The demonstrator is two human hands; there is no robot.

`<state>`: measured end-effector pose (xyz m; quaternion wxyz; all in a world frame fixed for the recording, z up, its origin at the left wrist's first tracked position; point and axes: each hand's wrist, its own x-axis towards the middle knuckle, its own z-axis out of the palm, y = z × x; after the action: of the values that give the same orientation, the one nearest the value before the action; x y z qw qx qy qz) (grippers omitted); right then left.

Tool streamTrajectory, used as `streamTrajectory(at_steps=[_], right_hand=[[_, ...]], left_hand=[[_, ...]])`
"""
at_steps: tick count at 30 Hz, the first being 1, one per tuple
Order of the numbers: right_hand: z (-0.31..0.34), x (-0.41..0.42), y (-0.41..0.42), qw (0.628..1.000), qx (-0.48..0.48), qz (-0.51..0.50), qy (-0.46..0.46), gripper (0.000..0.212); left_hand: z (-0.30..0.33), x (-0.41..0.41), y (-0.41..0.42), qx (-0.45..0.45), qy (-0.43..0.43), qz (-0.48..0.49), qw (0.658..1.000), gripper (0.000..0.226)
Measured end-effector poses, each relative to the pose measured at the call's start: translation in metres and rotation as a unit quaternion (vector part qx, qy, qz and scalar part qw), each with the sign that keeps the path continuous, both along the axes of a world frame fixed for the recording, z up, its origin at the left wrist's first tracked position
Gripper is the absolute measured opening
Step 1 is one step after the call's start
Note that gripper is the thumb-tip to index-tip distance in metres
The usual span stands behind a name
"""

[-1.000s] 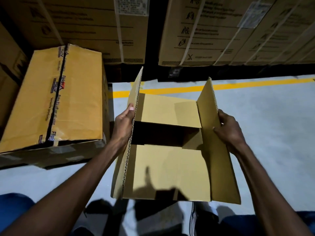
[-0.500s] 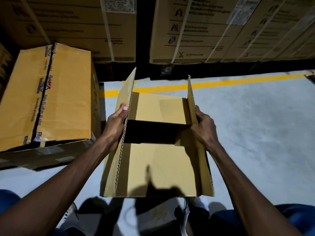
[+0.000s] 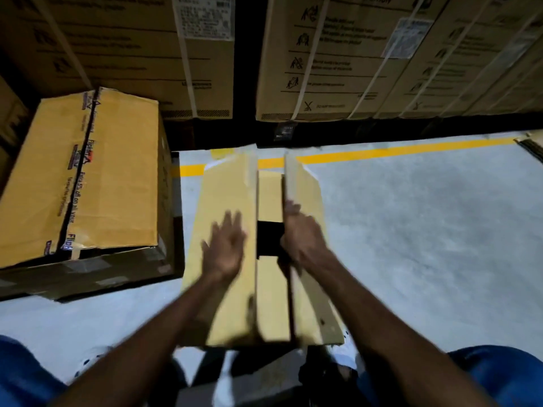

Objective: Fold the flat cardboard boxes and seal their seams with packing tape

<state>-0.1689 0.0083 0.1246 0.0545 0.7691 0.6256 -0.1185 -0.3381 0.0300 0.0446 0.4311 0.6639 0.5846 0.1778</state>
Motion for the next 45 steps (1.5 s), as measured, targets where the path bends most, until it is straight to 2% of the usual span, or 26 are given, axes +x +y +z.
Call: streamTrajectory(at_steps=[2,5,8,11,15,17,18,20,22,24,26,27,30,33,35,39,43,45], right_hand=[[-0.031,-0.014,0.001,0.999,-0.018,0.026,0.008,0.067],[-0.075,-0.01,-0.006,0.998,-0.013,0.048,0.028,0.058],[-0.101,0.0,-0.023,0.997,0.036,0.047,0.056,0.057],[-0.114,0.002,-0.029,0.992,0.094,0.047,0.074,0.054],[-0.12,0.011,-0.042,0.98,0.135,0.036,0.143,0.055],[-0.118,0.017,-0.047,0.983,0.14,-0.012,0.114,0.074],[-0.114,0.022,-0.05,0.981,0.134,-0.079,0.114,0.091],[-0.109,0.034,-0.061,0.945,0.095,-0.252,0.186,0.12],[-0.108,0.049,-0.074,0.876,0.058,-0.374,0.298,0.129],[-0.111,0.064,-0.085,0.797,0.053,-0.419,0.433,0.107],[-0.112,0.071,-0.093,0.75,0.039,-0.424,0.506,0.074],[-0.112,0.073,-0.095,0.748,0.037,-0.423,0.511,0.068],[-0.109,0.071,-0.101,0.75,0.051,-0.439,0.492,0.079],[-0.097,0.068,-0.105,0.753,0.07,-0.447,0.478,0.074],[-0.083,0.067,-0.104,0.744,0.089,-0.449,0.487,0.074],[-0.04,0.067,-0.089,0.739,0.139,-0.419,0.508,0.082],[0.04,0.055,-0.06,0.767,0.206,-0.338,0.505,0.058],[0.077,0.043,-0.044,0.776,0.221,-0.289,0.515,0.053]], left_hand=[[-0.032,0.021,-0.043,0.02,0.111,-0.042,0.993,0.063],[-0.065,0.023,-0.06,0.107,0.176,-0.04,0.978,0.068],[-0.074,0.021,-0.055,0.163,0.227,-0.029,0.96,0.06],[-0.074,0.033,-0.058,0.18,0.222,-0.004,0.958,0.055],[-0.07,0.023,-0.053,0.204,0.224,-0.019,0.953,0.053],[-0.063,0.003,-0.044,0.21,0.196,-0.04,0.957,0.051],[-0.059,-0.009,-0.041,0.212,0.175,-0.039,0.961,0.052],[-0.052,-0.034,-0.039,0.203,0.161,0.013,0.966,0.061],[-0.043,-0.054,-0.046,0.132,0.153,0.103,0.974,0.086],[-0.038,-0.067,-0.056,-0.015,0.076,0.188,0.979,0.108],[-0.038,-0.073,-0.057,-0.12,-0.035,0.23,0.965,0.099],[-0.038,-0.074,-0.055,-0.139,-0.046,0.234,0.961,0.089],[-0.037,-0.072,-0.047,-0.122,-0.04,0.233,0.964,0.07],[0.01,-0.058,-0.039,-0.087,-0.048,0.22,0.97,0.046],[0.04,-0.053,-0.028,-0.067,-0.019,0.218,0.973,0.037],[0.105,-0.058,-0.016,-0.01,0.036,0.212,0.977,0.049],[0.166,-0.078,-0.015,0.099,-0.022,0.197,0.975,0.056],[0.194,-0.094,-0.01,0.13,-0.032,0.214,0.968,0.065]])
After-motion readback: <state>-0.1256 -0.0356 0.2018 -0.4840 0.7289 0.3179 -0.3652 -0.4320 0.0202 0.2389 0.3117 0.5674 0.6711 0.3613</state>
